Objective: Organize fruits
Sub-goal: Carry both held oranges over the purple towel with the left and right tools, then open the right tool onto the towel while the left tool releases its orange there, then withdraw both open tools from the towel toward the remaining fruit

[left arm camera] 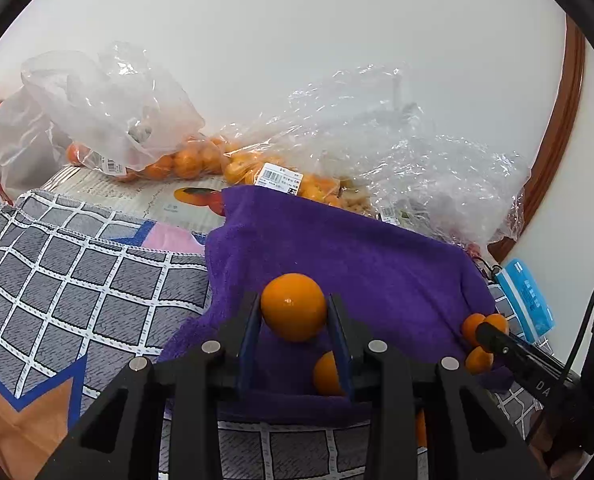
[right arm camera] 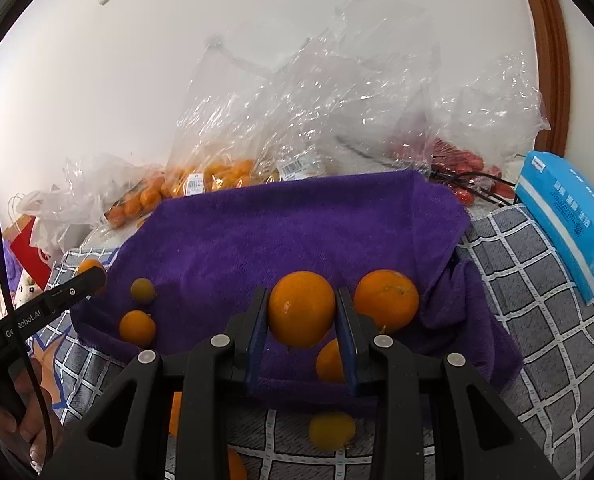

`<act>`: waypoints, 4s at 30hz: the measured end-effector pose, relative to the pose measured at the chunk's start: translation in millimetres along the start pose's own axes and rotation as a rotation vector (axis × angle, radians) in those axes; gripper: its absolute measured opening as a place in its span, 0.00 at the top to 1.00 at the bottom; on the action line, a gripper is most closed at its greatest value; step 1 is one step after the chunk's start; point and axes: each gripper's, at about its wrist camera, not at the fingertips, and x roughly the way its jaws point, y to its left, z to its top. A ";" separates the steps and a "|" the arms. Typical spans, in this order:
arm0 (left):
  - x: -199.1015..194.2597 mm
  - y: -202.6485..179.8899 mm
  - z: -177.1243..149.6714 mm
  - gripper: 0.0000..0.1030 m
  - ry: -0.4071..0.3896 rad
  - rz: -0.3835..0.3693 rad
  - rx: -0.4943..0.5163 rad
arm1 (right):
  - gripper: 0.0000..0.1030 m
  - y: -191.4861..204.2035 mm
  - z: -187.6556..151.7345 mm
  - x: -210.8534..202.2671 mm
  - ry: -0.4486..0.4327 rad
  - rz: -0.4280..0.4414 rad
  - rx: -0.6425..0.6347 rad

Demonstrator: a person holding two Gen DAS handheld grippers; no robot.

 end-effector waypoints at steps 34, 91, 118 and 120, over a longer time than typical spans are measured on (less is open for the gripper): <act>10.6 -1.4 -3.7 0.69 0.053 -0.023 -0.017 | 0.68 9.4 -7.1 11.2 0.038 -0.036 -0.047; 15.3 -1.5 -6.9 0.63 0.097 -0.021 -0.043 | 0.66 -6.4 -2.8 -12.1 -0.032 -0.061 0.027; -4.9 -7.8 -0.7 0.60 0.031 -0.022 -0.024 | 0.66 -0.9 -48.9 -26.8 0.144 -0.148 -0.064; -4.4 -8.4 -1.3 0.60 0.032 -0.023 -0.018 | 0.66 -1.7 -51.6 -22.9 0.150 -0.149 -0.059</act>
